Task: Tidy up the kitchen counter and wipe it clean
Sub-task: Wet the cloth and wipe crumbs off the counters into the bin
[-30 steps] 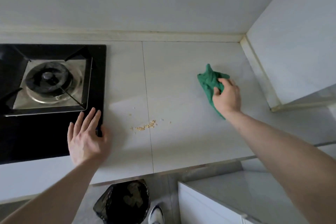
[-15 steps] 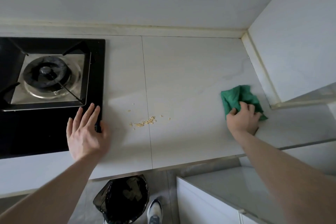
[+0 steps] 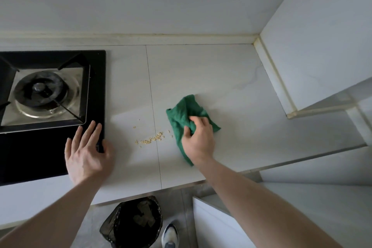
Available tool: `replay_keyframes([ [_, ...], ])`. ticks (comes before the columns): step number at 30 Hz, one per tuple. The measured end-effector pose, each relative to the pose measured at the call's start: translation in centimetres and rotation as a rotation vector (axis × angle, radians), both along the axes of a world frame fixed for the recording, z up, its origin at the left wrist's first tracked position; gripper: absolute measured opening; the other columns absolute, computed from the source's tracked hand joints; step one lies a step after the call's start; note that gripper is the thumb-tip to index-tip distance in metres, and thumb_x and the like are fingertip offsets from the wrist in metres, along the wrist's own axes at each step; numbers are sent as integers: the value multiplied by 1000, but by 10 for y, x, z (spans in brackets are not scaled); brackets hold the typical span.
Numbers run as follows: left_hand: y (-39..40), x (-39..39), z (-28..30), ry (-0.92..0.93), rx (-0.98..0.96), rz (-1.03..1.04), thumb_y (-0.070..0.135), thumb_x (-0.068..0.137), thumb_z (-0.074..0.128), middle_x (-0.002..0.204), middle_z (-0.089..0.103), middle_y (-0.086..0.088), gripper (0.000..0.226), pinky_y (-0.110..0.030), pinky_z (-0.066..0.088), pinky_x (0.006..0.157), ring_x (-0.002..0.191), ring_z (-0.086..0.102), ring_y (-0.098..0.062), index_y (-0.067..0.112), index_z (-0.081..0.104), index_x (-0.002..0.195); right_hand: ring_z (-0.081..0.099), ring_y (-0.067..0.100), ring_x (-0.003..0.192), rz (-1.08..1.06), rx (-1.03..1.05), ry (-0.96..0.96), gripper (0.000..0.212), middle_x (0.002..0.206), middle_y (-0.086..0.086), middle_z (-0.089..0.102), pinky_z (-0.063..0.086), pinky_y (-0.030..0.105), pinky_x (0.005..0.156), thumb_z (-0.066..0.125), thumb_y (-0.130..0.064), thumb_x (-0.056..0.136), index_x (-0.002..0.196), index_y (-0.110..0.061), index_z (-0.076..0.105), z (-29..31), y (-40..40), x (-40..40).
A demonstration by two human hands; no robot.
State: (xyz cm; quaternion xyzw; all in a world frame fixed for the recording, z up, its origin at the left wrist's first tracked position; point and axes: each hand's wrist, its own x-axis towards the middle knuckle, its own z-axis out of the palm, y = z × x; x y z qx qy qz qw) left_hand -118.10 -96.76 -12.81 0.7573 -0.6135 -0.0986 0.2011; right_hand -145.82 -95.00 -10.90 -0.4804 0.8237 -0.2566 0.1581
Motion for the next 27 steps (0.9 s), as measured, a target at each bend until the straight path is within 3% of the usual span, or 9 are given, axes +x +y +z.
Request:
replay_keyframes([
  [5, -2, 1, -2, -4, -8, -7, 37, 88, 43, 159, 41, 17, 60, -38, 11, 129, 154, 25, -11, 32, 54, 147, 54, 33, 118, -230, -124, 77, 35, 131, 5, 57, 51, 41, 89, 66, -21, 87, 121, -23, 66, 18, -33, -79],
  [11, -4, 2, -5, -7, -10, -7, 37, 88, 45, 159, 41, 18, 59, -40, 13, 129, 154, 25, -11, 33, 54, 147, 49, 38, 124, -293, 255, 173, 41, 137, 10, 51, 47, 47, 96, 60, -27, 96, 137, -21, 58, 11, -43, -164],
  [15, -5, 3, -7, -10, -12, -12, 37, 89, 45, 159, 41, 17, 59, -39, 12, 129, 154, 25, -11, 33, 54, 147, 46, 38, 122, -268, 249, 188, 42, 140, 6, 49, 47, 47, 95, 58, -30, 97, 139, -22, 56, 0, -55, -142],
  [22, -4, 5, -11, -30, -1, -11, 37, 90, 46, 160, 41, 18, 58, -40, 13, 129, 154, 25, -11, 33, 53, 148, 49, 39, 117, 222, 178, 175, 40, 135, -1, 55, 44, 42, 102, 63, -31, 92, 132, -24, 63, -6, -98, -49],
  [27, -7, 6, -10, -35, 0, -24, 36, 90, 48, 159, 41, 18, 58, -39, 12, 128, 154, 25, -11, 33, 53, 148, 45, 25, 117, 573, 135, 135, 36, 132, -17, 54, 48, 38, 92, 64, -30, 96, 131, -30, 64, -5, -86, -1],
])
